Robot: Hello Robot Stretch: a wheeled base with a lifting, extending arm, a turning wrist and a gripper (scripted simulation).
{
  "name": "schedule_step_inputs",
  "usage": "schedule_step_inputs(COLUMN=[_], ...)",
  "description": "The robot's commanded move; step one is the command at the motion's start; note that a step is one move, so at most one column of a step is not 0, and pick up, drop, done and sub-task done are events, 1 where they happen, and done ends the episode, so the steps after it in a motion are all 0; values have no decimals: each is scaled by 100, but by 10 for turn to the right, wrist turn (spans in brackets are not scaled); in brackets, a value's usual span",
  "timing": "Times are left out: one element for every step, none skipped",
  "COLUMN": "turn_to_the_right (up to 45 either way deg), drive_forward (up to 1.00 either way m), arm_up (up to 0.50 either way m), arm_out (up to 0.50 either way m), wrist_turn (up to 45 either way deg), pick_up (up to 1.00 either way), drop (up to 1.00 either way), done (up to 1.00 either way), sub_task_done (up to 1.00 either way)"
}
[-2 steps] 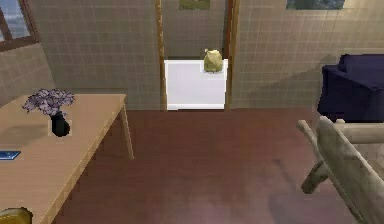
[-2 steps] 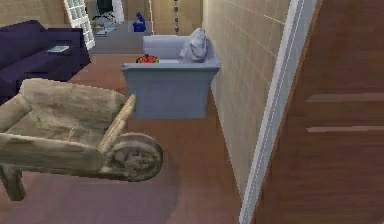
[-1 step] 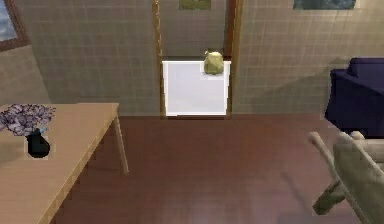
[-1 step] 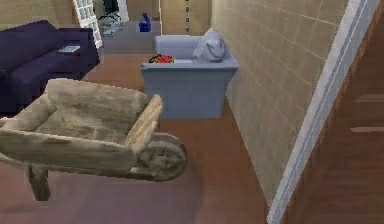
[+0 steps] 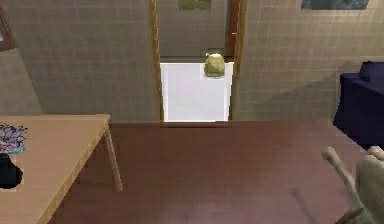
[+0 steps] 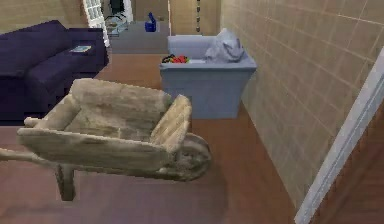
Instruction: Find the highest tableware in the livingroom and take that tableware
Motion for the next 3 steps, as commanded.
schedule_step_inputs(turn_to_the_right=[450, 450, 450], drive_forward=[0, 0, 0], arm_up=[0, 0, 0], arm_out=[0, 0, 0], wrist_turn=[0, 0, 0], pick_up=[0, 0, 0], drop=[0, 0, 0], done=[0, 0, 0], sub_task_done=[0, 0, 0])
